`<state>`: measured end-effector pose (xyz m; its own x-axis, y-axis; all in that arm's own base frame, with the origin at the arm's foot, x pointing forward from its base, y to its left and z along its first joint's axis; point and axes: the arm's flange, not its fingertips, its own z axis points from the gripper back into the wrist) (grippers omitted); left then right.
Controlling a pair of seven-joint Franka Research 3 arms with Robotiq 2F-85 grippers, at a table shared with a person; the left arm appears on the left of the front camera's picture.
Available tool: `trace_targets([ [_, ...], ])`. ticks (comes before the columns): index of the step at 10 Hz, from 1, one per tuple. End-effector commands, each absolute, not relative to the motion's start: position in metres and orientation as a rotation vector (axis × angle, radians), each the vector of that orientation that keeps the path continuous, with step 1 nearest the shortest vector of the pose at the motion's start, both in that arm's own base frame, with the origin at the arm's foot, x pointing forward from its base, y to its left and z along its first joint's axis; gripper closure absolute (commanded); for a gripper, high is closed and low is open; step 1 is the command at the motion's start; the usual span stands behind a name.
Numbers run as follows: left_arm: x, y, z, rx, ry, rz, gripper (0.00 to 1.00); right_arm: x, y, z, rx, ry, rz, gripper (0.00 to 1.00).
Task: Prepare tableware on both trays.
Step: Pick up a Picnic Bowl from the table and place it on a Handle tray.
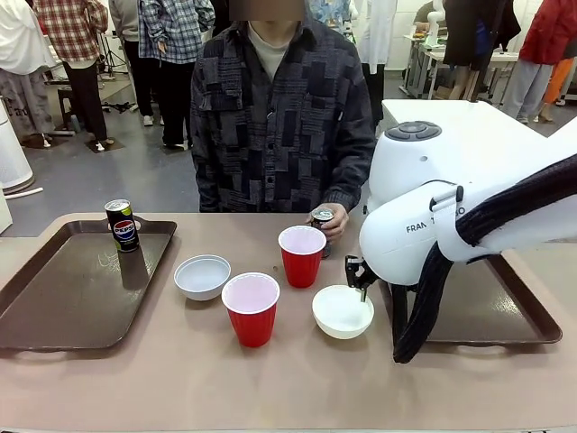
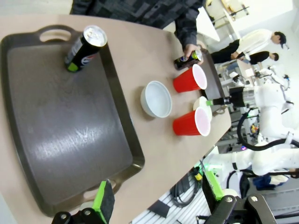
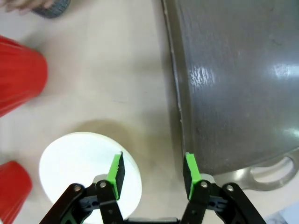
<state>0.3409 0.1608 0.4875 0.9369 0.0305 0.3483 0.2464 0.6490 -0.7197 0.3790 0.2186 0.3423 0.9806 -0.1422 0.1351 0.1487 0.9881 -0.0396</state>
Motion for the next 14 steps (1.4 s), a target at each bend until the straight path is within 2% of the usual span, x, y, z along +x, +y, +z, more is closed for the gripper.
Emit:
trace_targets([
  [1,0.340,0.162,0.488,-0.872,-0.355,-0.132,0.00,0.388,0.218,0.331,-0.065,-0.100,-0.142,0.34],
  [2,0.340,0.162,0.488,-0.872,-0.355,-0.132,0.00,0.390,0.217,0.327,-0.067,-0.082,-0.127,0.34],
  [3,0.340,0.162,0.488,-0.872,-0.355,-0.132,0.00,0.390,0.217,0.325,-0.064,-0.077,-0.122,0.93],
  [4,0.340,0.162,0.488,-0.872,-0.355,-0.132,0.00,0.389,0.217,0.325,-0.062,-0.074,-0.122,0.93],
  [5,0.340,0.162,0.488,-0.872,-0.355,-0.132,0.00,0.390,0.217,0.326,-0.059,-0.076,-0.127,1.00],
  [6,0.340,0.162,0.488,-0.872,-0.355,-0.132,0.00,0.390,0.218,0.326,-0.059,-0.084,-0.132,0.96],
  [7,0.340,0.162,0.488,-0.872,-0.355,-0.132,0.00,0.389,0.219,0.328,-0.073,-0.120,-0.135,1.00],
  [10,0.340,0.162,0.488,-0.872,-0.355,-0.132,0.00,0.379,0.223,0.344,-0.090,-0.208,-0.119,1.00],
  [14,0.340,0.162,0.488,-0.872,-0.355,-0.132,0.00,0.349,0.234,0.359,-0.033,-0.213,-0.040,1.00],
])
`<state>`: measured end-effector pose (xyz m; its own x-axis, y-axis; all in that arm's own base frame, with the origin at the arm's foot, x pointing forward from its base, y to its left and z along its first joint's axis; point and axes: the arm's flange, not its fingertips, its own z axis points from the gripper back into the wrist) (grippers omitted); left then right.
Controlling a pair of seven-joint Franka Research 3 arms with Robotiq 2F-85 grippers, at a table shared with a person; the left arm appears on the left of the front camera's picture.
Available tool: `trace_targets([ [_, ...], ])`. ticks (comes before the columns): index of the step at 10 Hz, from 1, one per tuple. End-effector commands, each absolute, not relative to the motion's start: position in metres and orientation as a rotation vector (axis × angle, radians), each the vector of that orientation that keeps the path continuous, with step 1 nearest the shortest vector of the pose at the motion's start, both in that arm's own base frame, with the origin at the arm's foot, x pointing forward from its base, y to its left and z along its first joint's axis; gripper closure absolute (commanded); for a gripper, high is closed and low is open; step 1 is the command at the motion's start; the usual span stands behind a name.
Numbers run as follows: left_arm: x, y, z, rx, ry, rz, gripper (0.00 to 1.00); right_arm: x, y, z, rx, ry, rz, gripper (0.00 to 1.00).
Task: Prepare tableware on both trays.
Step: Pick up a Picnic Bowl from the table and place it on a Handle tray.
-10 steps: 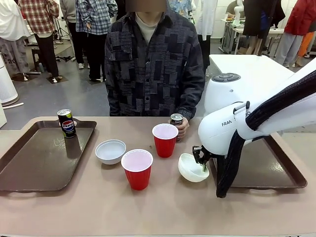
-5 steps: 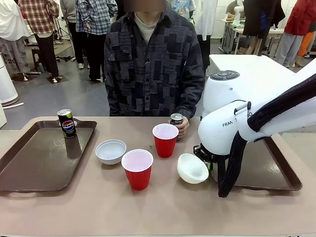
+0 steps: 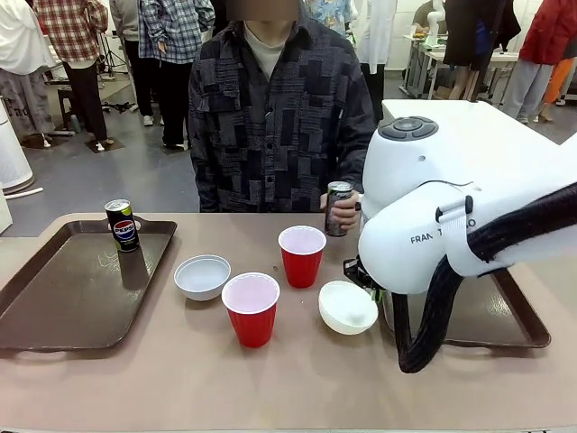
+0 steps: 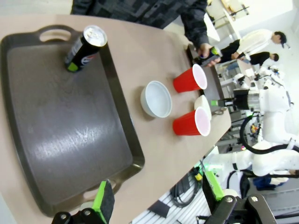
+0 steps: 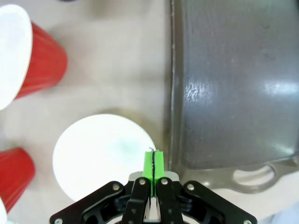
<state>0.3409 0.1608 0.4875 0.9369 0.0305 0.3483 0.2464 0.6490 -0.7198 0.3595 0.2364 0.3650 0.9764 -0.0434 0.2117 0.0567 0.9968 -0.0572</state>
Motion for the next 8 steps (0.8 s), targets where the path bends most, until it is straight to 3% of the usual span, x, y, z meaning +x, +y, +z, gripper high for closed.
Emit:
trace_targets([
  [1,0.3403,0.1621,0.4885,-0.872,-0.355,-0.132,0.00,0.3439,0.2349,0.3569,-0.034,-0.204,-0.025,1.00],
  [3,0.3403,0.1621,0.4885,-0.872,-0.355,-0.132,0.00,0.3436,0.2369,0.3528,-0.027,-0.187,-0.018,1.00],
  [4,0.3403,0.1621,0.4885,-0.872,-0.355,-0.132,0.00,0.3456,0.2360,0.3499,-0.023,-0.176,-0.024,0.84],
  [5,0.3403,0.1621,0.4885,-0.872,-0.355,-0.132,0.00,0.3467,0.2355,0.3481,-0.025,-0.165,-0.023,0.79],
  [6,0.3403,0.1621,0.4885,-0.872,-0.355,-0.132,0.00,0.3468,0.2354,0.3484,-0.024,-0.164,-0.023,0.64],
  [7,0.3403,0.1621,0.4885,-0.872,-0.355,-0.132,0.00,0.3447,0.2356,0.3488,-0.023,-0.164,-0.015,0.59],
  [8,0.3403,0.1621,0.4885,-0.872,-0.355,-0.132,0.00,0.3419,0.2359,0.3514,-0.015,-0.168,-0.008,0.44],
])
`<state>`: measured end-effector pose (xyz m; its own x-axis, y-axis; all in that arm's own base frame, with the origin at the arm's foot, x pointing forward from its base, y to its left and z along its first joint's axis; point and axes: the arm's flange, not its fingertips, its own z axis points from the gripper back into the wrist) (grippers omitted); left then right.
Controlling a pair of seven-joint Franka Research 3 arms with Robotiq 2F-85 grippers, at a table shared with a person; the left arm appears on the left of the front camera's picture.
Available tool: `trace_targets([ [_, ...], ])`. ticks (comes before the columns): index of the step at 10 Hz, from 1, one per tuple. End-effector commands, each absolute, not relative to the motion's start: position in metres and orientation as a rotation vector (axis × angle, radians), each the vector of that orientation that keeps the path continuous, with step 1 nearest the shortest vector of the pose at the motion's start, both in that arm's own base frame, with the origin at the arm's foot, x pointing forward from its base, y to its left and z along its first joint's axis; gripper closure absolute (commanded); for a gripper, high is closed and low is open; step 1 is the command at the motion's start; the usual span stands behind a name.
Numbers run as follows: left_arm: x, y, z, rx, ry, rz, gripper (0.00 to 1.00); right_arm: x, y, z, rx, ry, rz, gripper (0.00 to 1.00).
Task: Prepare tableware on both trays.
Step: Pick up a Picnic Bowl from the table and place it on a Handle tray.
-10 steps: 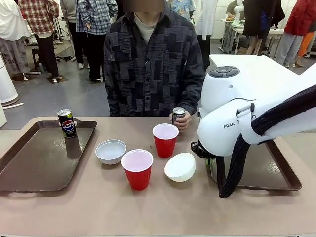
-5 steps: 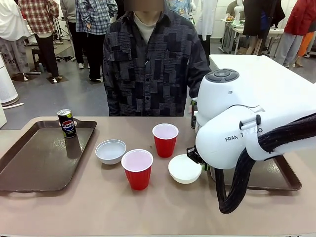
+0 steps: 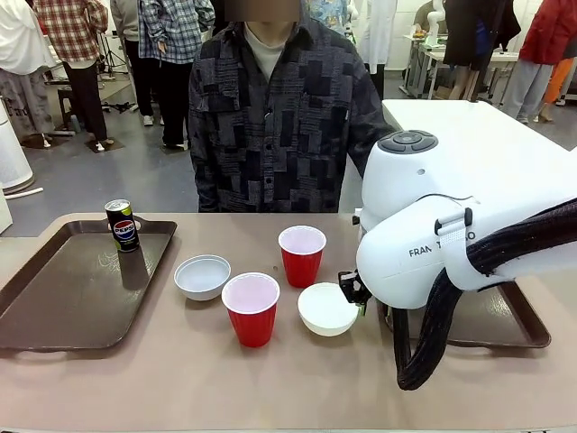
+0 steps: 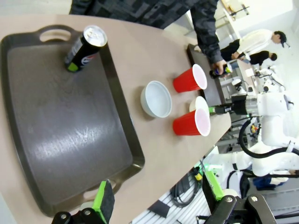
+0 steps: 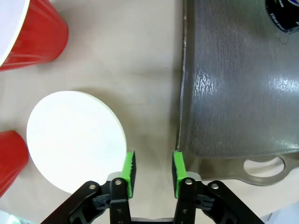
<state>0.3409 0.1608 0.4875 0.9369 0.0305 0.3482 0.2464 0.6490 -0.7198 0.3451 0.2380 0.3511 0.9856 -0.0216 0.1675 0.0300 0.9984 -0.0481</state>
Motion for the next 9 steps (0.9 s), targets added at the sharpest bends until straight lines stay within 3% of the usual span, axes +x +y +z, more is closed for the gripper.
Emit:
trace_targets([
  [1,0.340,0.162,0.488,-0.872,-0.355,-0.132,0.00,0.339,0.236,0.355,-0.004,-0.172,0.002,0.39],
  [2,0.340,0.162,0.488,-0.872,-0.355,-0.132,0.00,0.335,0.236,0.358,0.010,-0.174,0.010,0.24],
  [3,0.340,0.162,0.488,-0.872,-0.355,-0.132,0.00,0.332,0.237,0.362,0.029,-0.183,0.023,0.19],
  [6,0.340,0.162,0.488,-0.872,-0.355,-0.132,0.00,0.329,0.245,0.361,0.052,-0.185,0.041,0.19],
  [9,0.340,0.162,0.488,-0.872,-0.355,-0.132,0.00,0.359,0.246,0.333,0.110,-0.179,-0.042,0.19],
])
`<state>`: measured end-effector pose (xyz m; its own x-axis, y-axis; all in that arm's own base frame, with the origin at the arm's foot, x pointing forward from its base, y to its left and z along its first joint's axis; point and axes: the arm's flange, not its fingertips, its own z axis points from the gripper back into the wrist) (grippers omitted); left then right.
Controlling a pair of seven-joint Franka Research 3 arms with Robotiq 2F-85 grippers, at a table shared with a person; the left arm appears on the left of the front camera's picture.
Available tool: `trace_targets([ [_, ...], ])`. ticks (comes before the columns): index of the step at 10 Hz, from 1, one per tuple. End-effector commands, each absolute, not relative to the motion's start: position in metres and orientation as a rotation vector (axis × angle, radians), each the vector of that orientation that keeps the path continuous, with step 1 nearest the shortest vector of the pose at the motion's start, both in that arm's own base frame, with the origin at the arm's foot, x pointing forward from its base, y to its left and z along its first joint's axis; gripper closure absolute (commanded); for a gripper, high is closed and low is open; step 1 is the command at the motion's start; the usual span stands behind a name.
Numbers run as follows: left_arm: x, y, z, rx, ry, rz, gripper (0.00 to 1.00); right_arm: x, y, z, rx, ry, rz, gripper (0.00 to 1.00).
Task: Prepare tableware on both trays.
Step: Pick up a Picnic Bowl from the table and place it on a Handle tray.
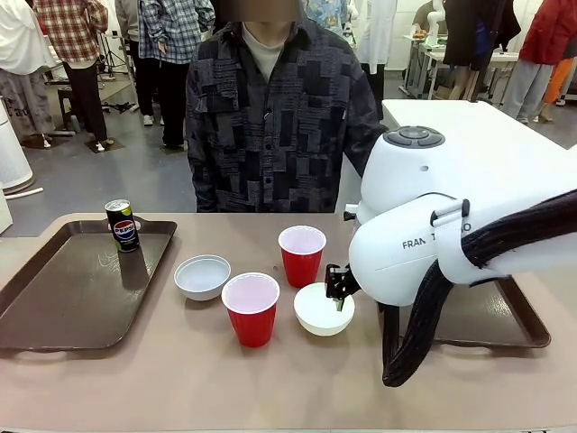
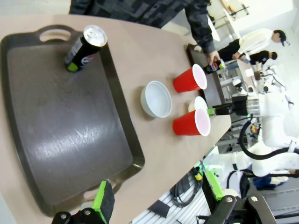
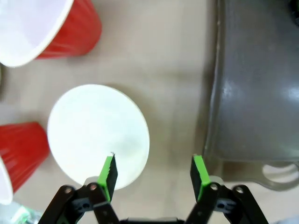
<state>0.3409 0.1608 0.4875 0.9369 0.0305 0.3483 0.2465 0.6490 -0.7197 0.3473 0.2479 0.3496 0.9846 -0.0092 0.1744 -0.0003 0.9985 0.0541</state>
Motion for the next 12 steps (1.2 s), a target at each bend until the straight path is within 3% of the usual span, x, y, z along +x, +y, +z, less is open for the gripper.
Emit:
trace_targets([
  [1,0.340,0.162,0.488,-0.872,-0.355,-0.132,0.00,0.366,0.246,0.326,0.134,-0.184,-0.069,0.19],
  [2,0.340,0.162,0.488,-0.872,-0.355,-0.132,0.00,0.371,0.245,0.319,0.156,-0.187,-0.078,0.19],
  [3,0.340,0.162,0.488,-0.872,-0.355,-0.132,0.00,0.375,0.245,0.315,0.156,-0.184,-0.078,0.79],
  [4,0.340,0.162,0.488,-0.872,-0.355,-0.132,0.00,0.373,0.245,0.314,0.153,-0.180,-0.080,0.79],
  [5,0.340,0.162,0.488,-0.872,-0.355,-0.132,0.00,0.375,0.245,0.315,0.149,-0.180,-0.085,1.00],
  [6,0.340,0.162,0.488,-0.872,-0.355,-0.132,0.00,0.375,0.245,0.316,0.143,-0.180,-0.083,0.84],
  [7,0.340,0.162,0.488,-0.872,-0.355,-0.132,0.00,0.373,0.245,0.316,0.128,-0.176,-0.070,1.00],
  [9,0.340,0.162,0.488,-0.872,-0.355,-0.132,0.00,0.370,0.245,0.318,0.113,-0.165,-0.065,1.00],
  [10,0.340,0.162,0.488,-0.872,-0.355,-0.132,0.00,0.369,0.244,0.321,0.113,-0.175,-0.074,0.87],
  [11,0.340,0.162,0.488,-0.872,-0.355,-0.132,0.00,0.365,0.243,0.329,0.104,-0.186,-0.081,0.94],
  [12,0.340,0.162,0.488,-0.872,-0.355,-0.132,0.00,0.357,0.242,0.342,0.107,-0.203,-0.057,0.94],
])
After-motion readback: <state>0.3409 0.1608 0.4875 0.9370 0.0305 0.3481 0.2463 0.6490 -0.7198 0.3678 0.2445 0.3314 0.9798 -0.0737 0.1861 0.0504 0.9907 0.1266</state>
